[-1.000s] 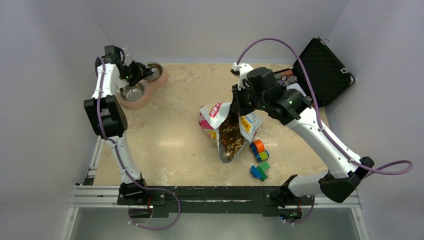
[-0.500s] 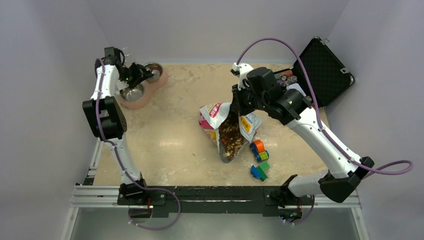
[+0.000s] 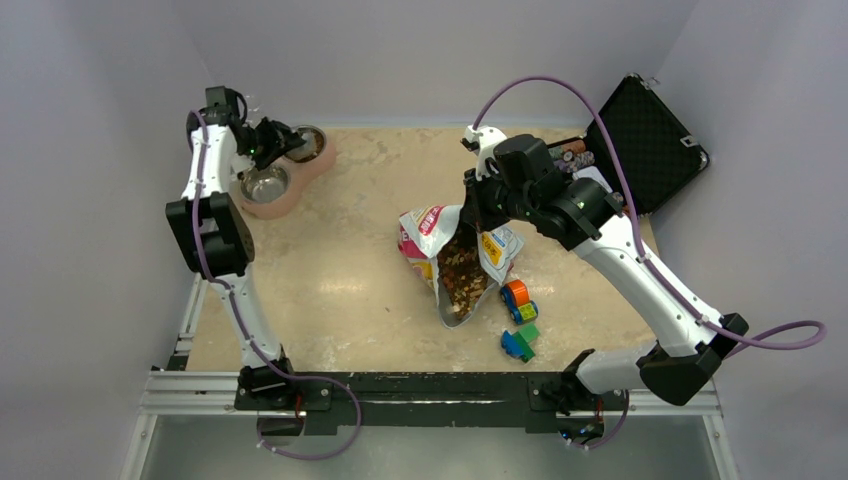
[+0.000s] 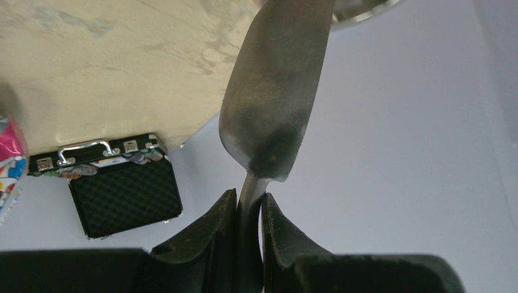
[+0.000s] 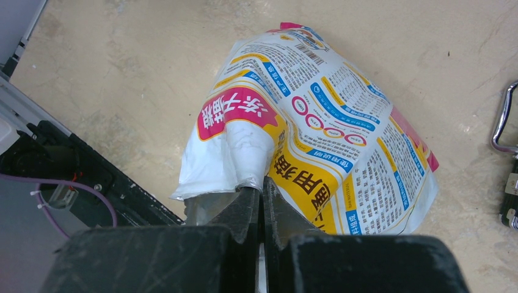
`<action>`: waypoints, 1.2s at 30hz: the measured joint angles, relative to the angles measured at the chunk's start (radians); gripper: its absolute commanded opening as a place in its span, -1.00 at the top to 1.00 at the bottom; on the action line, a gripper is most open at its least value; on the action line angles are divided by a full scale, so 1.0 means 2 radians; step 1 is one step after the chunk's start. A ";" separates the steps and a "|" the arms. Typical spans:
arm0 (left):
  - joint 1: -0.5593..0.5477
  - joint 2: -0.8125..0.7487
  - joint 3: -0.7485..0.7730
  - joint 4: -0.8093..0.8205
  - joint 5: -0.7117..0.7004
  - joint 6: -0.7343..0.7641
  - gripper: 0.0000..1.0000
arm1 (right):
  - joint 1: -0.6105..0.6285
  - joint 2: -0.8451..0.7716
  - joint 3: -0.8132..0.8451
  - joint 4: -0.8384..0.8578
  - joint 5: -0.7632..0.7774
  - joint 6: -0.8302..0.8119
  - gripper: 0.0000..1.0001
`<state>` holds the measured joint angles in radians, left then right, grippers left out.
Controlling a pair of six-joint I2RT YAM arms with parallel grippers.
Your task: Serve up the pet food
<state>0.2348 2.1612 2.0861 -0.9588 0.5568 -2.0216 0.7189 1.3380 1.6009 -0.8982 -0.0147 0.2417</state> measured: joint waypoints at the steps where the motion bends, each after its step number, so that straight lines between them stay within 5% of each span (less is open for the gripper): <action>1: 0.000 0.000 -0.012 0.000 0.000 0.000 1.00 | 0.000 0.000 0.000 0.000 0.000 0.000 1.00; 20: -0.001 -0.016 -0.017 0.007 0.004 0.051 1.00 | 0.000 0.006 0.010 -0.008 0.001 0.000 1.00; 36: -0.097 -0.380 -0.355 0.200 0.050 0.354 1.00 | -0.004 0.084 0.122 -0.082 0.017 0.008 1.00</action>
<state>0.0402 1.4010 1.3769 -0.5598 0.6571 -1.3132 0.7105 1.5070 1.8446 -1.0622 0.0196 0.2577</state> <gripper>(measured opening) 0.227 0.010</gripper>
